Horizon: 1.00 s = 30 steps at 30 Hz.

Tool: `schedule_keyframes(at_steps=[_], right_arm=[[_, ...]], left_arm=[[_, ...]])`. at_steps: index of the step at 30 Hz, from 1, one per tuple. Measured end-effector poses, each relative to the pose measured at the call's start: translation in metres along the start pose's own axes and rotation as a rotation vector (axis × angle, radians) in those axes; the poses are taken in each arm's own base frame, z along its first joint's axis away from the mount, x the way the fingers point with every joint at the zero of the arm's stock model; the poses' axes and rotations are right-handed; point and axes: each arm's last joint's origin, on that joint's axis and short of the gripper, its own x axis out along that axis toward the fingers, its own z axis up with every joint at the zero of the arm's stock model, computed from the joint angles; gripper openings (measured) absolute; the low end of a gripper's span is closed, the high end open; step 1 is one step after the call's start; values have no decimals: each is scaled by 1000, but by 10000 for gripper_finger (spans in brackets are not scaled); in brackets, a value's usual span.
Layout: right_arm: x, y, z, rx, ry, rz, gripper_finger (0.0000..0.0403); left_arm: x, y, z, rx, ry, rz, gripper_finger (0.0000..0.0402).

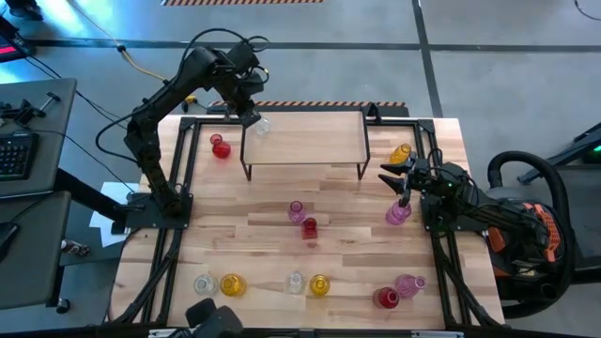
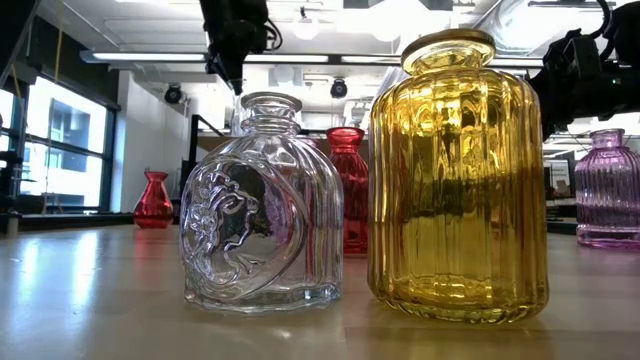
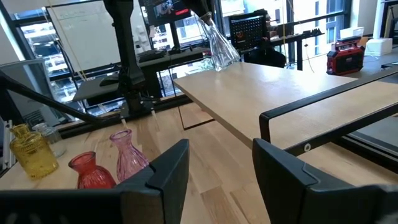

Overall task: Sort vases onto shelf
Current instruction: Put the top transparent vase on the shelf

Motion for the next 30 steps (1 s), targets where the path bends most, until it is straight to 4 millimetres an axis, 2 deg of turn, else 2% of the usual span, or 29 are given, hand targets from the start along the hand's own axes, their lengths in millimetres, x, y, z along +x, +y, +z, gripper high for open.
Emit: schedule_keyframes(at_steps=[8, 17, 30], right_arm=[[0, 0, 0, 0, -1, 0, 161], [0, 0, 0, 0, -1, -5, 161], [0, 0, 0, 0, -1, -4, 161]], left_arm=[[1, 0, 1, 0, -1, 3, 27], [2, 1, 1, 25, 15, 33, 69], [3, 2, 3, 24, -6, 41, 72]])
